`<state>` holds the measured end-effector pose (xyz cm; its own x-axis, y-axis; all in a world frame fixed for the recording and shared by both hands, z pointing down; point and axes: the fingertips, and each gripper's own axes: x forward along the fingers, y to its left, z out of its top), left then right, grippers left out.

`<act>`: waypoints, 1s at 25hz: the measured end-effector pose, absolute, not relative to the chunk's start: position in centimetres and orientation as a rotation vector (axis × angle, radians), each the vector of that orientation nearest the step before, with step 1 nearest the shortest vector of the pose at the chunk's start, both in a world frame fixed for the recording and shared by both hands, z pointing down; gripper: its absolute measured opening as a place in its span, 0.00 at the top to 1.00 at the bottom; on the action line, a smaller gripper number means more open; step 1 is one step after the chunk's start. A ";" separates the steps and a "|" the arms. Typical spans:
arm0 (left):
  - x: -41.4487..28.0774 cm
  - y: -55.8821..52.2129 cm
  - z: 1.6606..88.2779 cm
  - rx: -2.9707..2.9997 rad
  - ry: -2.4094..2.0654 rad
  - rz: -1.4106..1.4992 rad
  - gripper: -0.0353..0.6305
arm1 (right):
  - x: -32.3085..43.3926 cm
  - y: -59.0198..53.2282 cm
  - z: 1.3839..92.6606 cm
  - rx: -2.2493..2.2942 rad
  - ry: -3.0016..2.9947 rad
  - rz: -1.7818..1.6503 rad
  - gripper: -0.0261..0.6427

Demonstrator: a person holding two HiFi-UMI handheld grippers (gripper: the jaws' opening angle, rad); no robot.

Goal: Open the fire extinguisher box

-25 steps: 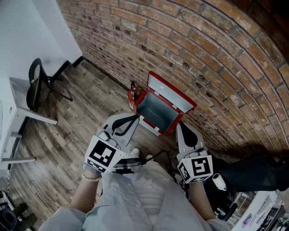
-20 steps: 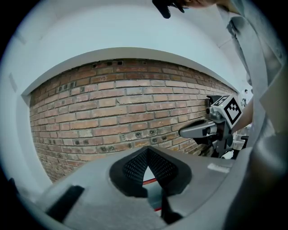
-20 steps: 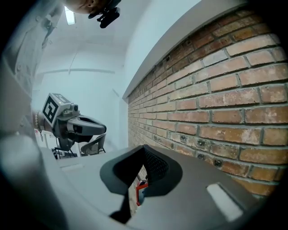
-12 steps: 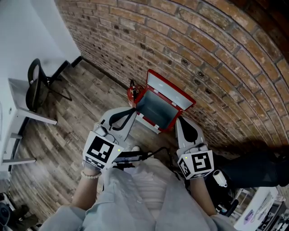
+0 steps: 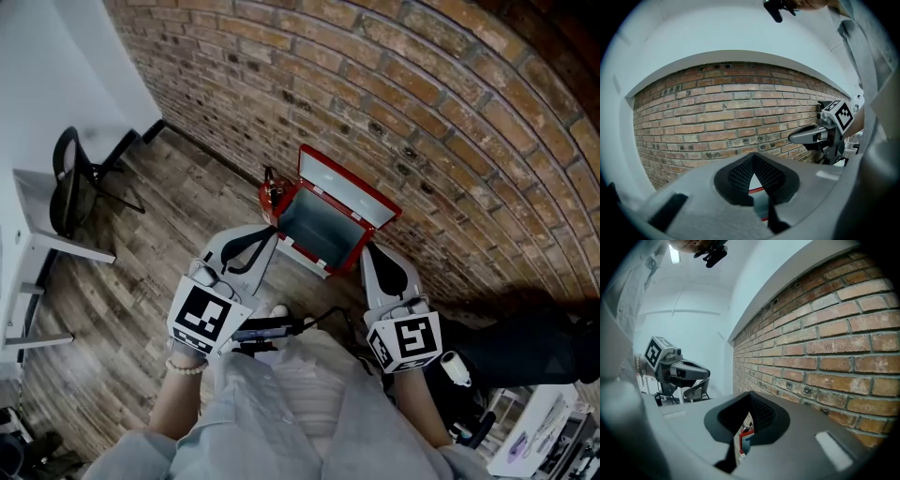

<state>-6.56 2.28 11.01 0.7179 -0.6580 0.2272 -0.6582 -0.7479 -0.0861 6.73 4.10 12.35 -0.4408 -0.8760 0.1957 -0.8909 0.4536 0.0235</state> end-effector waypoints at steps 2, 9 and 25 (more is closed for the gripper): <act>-6.5 2.2 11.2 2.912 -1.113 0.397 0.95 | 6.9 4.0 12.4 1.547 -2.521 0.124 0.95; -6.2 2.2 11.2 2.907 -1.104 0.391 0.95 | 7.0 4.0 12.5 1.553 -2.522 0.136 0.95; -6.6 1.6 11.5 2.892 -1.131 0.389 0.95 | 6.5 3.5 13.0 1.522 -2.518 0.138 0.95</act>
